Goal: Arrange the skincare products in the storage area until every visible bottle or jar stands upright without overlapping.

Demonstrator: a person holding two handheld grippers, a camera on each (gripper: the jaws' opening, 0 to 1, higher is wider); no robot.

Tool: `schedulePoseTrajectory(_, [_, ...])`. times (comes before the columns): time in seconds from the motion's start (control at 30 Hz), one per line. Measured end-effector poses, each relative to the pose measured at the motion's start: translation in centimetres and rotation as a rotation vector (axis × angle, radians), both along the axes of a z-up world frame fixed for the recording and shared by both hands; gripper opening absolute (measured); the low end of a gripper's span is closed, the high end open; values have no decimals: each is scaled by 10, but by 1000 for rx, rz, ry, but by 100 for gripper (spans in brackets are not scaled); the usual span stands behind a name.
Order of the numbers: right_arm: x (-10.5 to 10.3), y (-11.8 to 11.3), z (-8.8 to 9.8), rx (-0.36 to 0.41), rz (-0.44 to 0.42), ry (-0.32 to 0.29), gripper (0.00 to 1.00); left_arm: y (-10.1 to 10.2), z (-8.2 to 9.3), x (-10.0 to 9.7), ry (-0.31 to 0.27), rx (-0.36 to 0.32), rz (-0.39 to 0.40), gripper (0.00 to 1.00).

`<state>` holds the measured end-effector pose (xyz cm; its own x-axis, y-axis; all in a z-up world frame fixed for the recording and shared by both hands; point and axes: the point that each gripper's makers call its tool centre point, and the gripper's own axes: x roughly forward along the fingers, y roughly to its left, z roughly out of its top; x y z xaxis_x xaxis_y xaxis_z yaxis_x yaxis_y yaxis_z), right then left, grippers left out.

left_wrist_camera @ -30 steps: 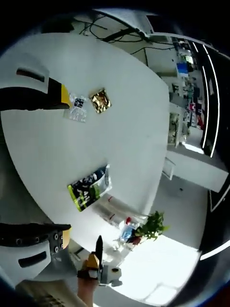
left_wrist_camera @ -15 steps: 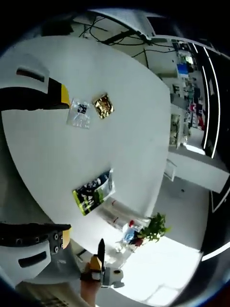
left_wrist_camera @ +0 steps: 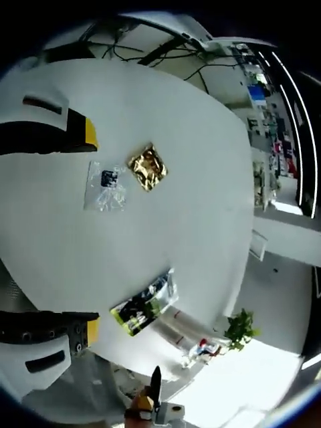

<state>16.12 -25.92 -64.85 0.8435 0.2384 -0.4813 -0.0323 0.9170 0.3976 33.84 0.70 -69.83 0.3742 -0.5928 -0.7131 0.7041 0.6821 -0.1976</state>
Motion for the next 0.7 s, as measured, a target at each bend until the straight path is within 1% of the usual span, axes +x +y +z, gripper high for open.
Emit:
schedulePoseTrajectory(0.2, [3, -2, -1, -5, -15, 8, 98, 4, -25, 14, 26, 106, -33, 92])
schedulePoseTrajectory(0.3, [5, -2, -2, -4, -20, 12, 98, 7, -36, 20, 31, 158, -43, 88])
schedulePoseTrajectory(0.37, [6, -2, -5, -3, -24, 18, 98, 8, -39, 25, 34, 171, -35, 87])
schedulePoseTrajectory(0.43, [6, -1, -6, -2, -24, 22, 98, 9, -42, 30, 27, 199, -36, 85])
schedulePoseTrajectory(0.57, [8, 0, -9, 0, -25, 32, 97, 8, -46, 37, 16, 239, -41, 76])
schedulePoseTrajectory(0.7, [11, -1, -10, 2, -27, 34, 97, 8, -49, 43, 18, 274, -45, 68])
